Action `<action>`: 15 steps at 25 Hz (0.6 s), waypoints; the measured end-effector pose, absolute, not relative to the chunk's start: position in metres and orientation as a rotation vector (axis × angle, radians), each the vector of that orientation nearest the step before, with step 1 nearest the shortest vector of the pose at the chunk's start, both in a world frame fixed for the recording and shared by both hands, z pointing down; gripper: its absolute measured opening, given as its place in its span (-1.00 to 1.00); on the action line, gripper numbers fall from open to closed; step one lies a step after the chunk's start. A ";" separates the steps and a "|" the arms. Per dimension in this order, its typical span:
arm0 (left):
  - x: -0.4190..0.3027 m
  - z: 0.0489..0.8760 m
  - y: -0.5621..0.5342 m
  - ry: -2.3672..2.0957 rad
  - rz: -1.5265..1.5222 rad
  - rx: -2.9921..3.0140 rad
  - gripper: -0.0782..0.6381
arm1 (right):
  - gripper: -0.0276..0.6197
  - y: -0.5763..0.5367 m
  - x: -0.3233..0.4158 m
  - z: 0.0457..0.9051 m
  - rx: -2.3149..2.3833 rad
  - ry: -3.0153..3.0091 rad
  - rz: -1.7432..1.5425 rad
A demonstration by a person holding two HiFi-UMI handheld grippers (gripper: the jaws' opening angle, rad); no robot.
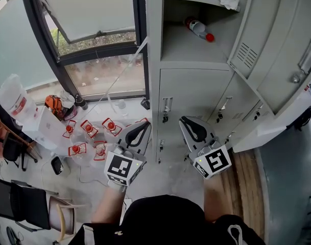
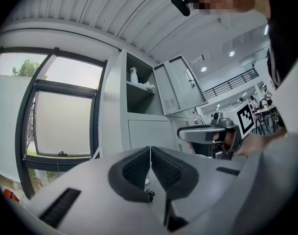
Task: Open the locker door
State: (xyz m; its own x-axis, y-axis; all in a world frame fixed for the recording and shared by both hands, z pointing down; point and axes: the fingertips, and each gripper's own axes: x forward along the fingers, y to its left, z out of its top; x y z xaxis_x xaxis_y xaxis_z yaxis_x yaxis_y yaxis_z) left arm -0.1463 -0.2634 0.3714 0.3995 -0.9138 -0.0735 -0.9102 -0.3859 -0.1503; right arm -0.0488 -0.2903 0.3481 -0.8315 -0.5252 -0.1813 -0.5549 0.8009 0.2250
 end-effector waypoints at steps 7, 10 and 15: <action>-0.145 0.372 -0.272 1.624 -0.026 -2.493 -0.71 | -0.77 -0.298 -0.047 0.353 -0.902 2.884 0.419; -0.146 0.371 -0.275 1.625 -0.021 -2.492 -0.71 | -0.77 -0.301 -0.047 0.354 -0.910 2.884 0.422; -0.146 0.370 -0.279 1.620 -0.016 -2.492 -0.71 | -0.77 -0.303 -0.047 0.353 -0.922 2.881 0.457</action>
State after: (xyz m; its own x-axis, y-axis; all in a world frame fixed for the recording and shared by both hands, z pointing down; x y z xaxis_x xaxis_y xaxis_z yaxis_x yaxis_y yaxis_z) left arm -0.1460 -0.2787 0.3702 0.4100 -0.9083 -0.0826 -0.9065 -0.3959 -0.1468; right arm -0.0468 -0.3027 0.3530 -0.8152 -0.5545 -0.1672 -0.5790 0.7741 0.2561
